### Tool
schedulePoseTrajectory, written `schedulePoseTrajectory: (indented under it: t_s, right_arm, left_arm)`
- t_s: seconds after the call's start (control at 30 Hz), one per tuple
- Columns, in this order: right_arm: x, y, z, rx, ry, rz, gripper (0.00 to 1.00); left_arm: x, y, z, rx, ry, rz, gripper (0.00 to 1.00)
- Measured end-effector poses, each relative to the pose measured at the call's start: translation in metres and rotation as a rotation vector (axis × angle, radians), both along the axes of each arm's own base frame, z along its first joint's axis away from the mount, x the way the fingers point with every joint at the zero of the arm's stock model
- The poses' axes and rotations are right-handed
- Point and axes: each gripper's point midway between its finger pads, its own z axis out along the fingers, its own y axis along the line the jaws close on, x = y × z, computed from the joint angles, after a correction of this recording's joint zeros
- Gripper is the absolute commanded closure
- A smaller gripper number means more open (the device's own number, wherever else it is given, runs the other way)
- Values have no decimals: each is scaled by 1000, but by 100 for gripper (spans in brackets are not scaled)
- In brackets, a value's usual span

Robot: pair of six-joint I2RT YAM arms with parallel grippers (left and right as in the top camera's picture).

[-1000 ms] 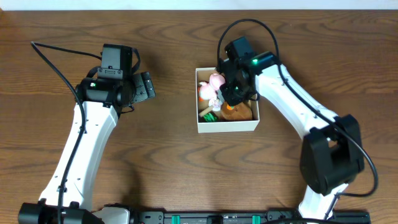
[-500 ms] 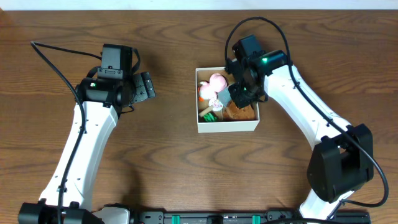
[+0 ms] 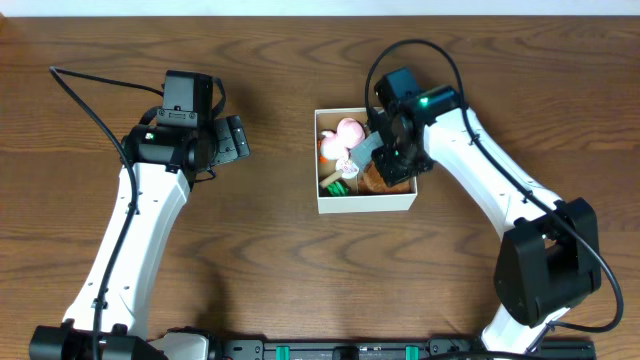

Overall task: Pack container
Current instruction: 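Push the items down inside the box with the right gripper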

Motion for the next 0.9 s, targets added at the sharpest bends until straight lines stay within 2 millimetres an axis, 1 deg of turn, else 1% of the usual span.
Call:
schedulePoseTrajectory:
  t_s: [0.17,0.23,0.37,0.43,0.53,0.63,0.73,0.83,0.9]
  right_arm:
    - [17,10,-16,58,-117,-6,99]
    - [29,15,-17,93,-184,-19,98]
    - [50,26,-18,157,-298,-40,99]
    - [57,29,-18,177,-331,-49,99]
    - [58,31,-18,192,-337,-52,98]
    - [54,34,-19,209,-320,-41,95]
    - [48,35,-21,214,-293,-30,98]
    - [45,30,-23,190,-280,-46,98]
    - [46,22,-25,150,-282,-90,99]
  left_arm:
    - [0,0,0,0,0,0,8]
    - [0,0,0,0,0,0,8]
    - [0,0,0,0,0,0,8]
    - [0,0,0,0,0,0,8]
    - [0,0,0,0,0,0,8]
    - [0,0,0,0,0,0,7]
    - [0,0,0,0,0,0,7]
    - [0,0,0,0,0,0,8]
    - [0,0,0,0,0,0,8]
